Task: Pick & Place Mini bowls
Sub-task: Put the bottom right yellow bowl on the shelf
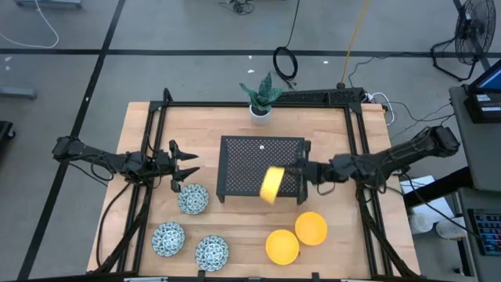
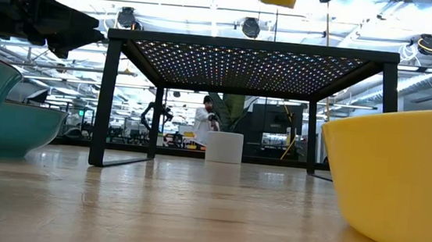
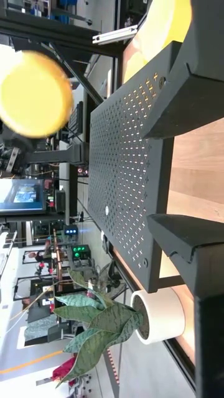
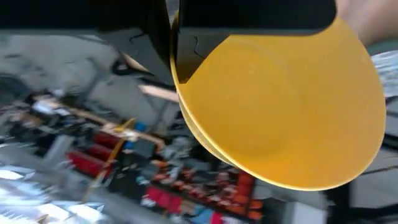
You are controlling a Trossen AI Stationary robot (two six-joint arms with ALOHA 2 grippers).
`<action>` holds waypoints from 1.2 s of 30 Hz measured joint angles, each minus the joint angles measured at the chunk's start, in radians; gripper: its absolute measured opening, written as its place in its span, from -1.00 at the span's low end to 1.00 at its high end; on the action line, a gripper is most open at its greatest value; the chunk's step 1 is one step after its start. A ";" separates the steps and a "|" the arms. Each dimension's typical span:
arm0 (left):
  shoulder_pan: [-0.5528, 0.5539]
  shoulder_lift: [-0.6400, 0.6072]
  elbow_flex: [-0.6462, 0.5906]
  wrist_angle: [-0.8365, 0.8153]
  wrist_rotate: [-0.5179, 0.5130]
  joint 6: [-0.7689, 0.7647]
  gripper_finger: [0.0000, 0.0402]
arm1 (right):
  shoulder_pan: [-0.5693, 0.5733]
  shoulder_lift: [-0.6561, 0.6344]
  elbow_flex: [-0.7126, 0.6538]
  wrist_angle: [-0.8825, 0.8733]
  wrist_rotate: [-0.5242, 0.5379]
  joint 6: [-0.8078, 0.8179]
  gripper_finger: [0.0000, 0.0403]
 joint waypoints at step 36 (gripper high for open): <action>0.000 0.000 0.000 0.000 0.000 0.000 0.05 | -0.440 0.228 0.797 -1.477 -0.379 0.776 -1.00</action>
